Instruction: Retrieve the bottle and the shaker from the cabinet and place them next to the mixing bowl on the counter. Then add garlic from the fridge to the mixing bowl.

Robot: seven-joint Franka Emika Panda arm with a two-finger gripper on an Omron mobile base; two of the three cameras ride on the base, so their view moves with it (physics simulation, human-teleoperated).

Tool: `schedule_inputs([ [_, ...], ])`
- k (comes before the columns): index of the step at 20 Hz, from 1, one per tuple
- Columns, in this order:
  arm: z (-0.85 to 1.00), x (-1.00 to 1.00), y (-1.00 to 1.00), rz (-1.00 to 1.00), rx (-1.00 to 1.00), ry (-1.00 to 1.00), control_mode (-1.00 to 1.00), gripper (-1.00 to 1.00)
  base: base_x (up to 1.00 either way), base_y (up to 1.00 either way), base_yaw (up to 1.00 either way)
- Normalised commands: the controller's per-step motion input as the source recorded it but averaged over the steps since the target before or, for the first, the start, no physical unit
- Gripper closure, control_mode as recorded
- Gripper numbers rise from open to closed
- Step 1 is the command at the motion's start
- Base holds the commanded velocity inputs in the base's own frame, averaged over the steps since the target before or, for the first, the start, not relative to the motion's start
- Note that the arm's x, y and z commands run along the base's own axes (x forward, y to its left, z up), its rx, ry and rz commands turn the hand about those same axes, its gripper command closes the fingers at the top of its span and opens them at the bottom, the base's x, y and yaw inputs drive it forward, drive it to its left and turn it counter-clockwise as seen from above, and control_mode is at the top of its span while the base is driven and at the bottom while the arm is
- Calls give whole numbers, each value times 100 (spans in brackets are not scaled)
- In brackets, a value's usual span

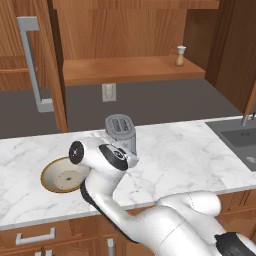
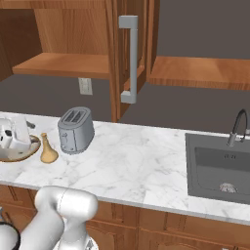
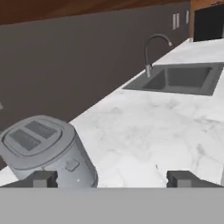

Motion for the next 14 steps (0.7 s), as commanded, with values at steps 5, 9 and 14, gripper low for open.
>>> schedule_inputs([
  [5, 81, 43, -96, 0, 42, 66, -100, -100, 0, 0, 0],
  [9, 51, 64, -59, 10, 7, 61, -100, -100, 0, 0, 0],
  [14, 33, 39, -27, 20, -29, 20, -100, -100, 0, 0, 0],
])
